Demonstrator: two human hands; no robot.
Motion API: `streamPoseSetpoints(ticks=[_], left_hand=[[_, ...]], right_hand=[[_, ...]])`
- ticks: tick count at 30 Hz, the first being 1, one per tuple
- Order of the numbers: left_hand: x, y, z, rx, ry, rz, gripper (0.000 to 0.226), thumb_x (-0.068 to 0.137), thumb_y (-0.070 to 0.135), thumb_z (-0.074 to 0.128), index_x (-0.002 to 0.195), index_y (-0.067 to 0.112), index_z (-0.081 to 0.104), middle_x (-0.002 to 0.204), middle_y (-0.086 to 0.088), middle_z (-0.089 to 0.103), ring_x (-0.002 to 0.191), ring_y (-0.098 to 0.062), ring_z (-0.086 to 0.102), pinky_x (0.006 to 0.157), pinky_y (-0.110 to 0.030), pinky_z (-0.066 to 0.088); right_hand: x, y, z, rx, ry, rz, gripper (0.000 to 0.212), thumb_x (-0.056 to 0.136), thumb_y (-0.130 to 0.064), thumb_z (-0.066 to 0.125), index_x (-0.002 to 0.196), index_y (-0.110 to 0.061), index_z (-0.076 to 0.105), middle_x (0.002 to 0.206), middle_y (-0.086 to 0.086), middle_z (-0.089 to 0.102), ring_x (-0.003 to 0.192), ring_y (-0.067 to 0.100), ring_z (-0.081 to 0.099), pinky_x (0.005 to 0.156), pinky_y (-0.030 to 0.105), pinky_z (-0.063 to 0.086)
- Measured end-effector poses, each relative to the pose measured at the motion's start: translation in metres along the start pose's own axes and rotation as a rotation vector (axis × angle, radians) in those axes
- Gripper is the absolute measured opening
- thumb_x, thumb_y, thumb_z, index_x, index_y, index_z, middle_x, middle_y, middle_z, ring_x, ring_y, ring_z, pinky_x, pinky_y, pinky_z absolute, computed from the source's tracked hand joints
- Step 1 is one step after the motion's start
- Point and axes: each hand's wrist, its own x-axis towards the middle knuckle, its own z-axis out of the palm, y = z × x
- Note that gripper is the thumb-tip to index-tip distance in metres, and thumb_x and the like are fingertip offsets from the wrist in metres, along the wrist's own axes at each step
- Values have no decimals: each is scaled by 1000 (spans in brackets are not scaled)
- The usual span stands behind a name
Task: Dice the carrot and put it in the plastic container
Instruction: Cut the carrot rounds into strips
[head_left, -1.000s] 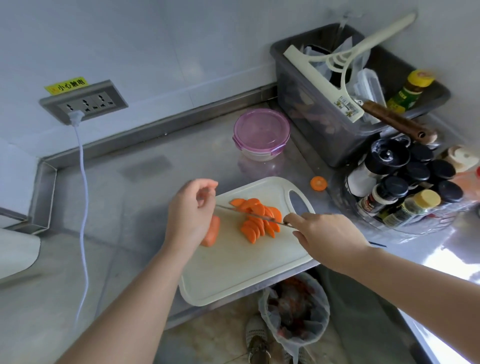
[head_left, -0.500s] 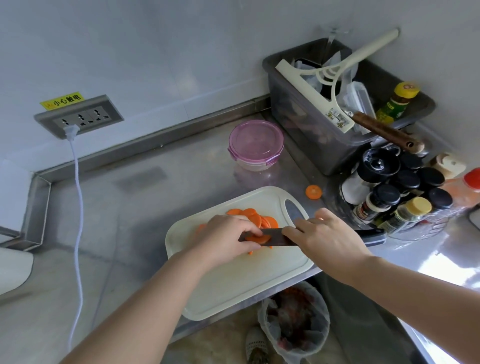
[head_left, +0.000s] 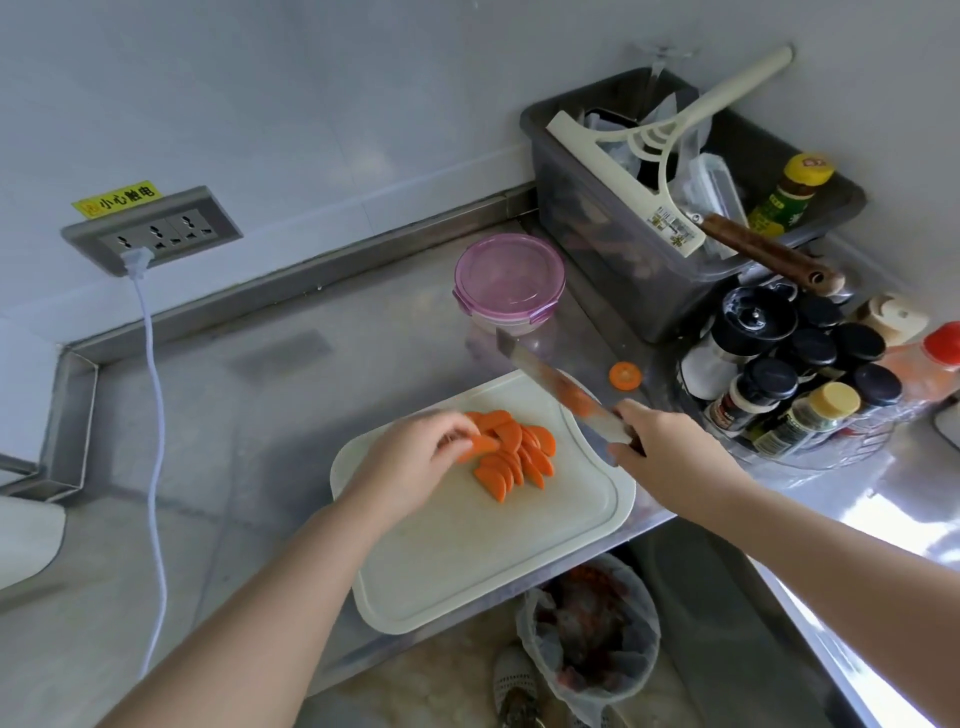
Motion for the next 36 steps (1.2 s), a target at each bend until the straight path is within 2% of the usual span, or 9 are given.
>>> streamPoseSetpoints(ticks=[6, 14, 17, 19, 21, 28, 31, 34, 36], left_hand=[[4, -11, 31, 166, -200, 48, 10, 89, 18, 63, 97, 20, 68, 103, 9, 65, 91, -8, 58, 83, -30, 46], [14, -12, 41, 127, -16, 3, 17, 86, 31, 49, 96, 30, 62, 101, 8, 60, 87, -21, 64, 75, -43, 52], [13, -6, 43, 117, -50, -43, 26, 89, 19, 61, 114, 27, 61, 115, 10, 57, 93, -10, 63, 84, -29, 49], [10, -3, 42, 87, -122, -74, 47, 85, 18, 68, 127, 28, 52, 126, 12, 51, 101, -2, 59, 80, -2, 34], [7, 0, 41, 128, -183, -68, 61, 82, 20, 70, 136, 28, 42, 135, 12, 42, 116, -3, 51, 78, 7, 17], [9, -1, 42, 183, -267, -47, 76, 82, 19, 72, 145, 28, 30, 144, 7, 28, 122, -13, 51, 89, -13, 28], [5, -3, 42, 143, -245, -54, 74, 80, 20, 74, 142, 27, 35, 142, 8, 30, 115, -10, 54, 87, -11, 31], [0, -4, 40, 84, -151, -48, 54, 79, 12, 73, 126, 24, 50, 122, 14, 39, 98, -4, 58, 81, -11, 35], [-2, -9, 39, 75, -147, -23, 36, 80, 2, 68, 109, 19, 57, 113, 12, 44, 91, -4, 59, 86, -21, 44]], right_hand=[[0, 1, 6, 84, 34, 61, 16, 93, -17, 53, 87, -22, 39, 65, -6, 47, 60, 18, 46, 52, 30, 34], [-6, 1, 4, 96, 21, 81, 9, 94, -19, 51, 93, -22, 43, 67, -6, 50, 59, 12, 46, 50, 27, 31], [-6, 0, 3, 94, 21, 80, 10, 95, -19, 52, 95, -24, 42, 68, -7, 51, 60, 13, 47, 50, 25, 32], [-6, 0, 4, 90, 20, 85, 10, 94, -19, 52, 95, -23, 43, 68, -9, 49, 61, 14, 47, 51, 26, 34], [-6, -1, 5, 86, 20, 88, 7, 94, -19, 53, 98, -20, 48, 67, -9, 48, 64, 18, 48, 52, 28, 35], [-7, -4, 6, 68, 25, 57, 14, 94, -20, 53, 108, -16, 53, 65, -12, 43, 65, 17, 45, 49, 21, 30], [-7, -4, 6, 72, 15, 50, 16, 95, -21, 53, 110, -16, 53, 66, -14, 42, 60, 9, 43, 49, 20, 29], [-7, -3, 7, 68, 7, 48, 17, 95, -21, 53, 111, -15, 53, 66, -14, 43, 59, 6, 43, 50, 19, 30], [-7, -3, 8, 64, 3, 48, 16, 95, -21, 53, 110, -16, 53, 66, -14, 44, 59, 7, 43, 50, 20, 31]])
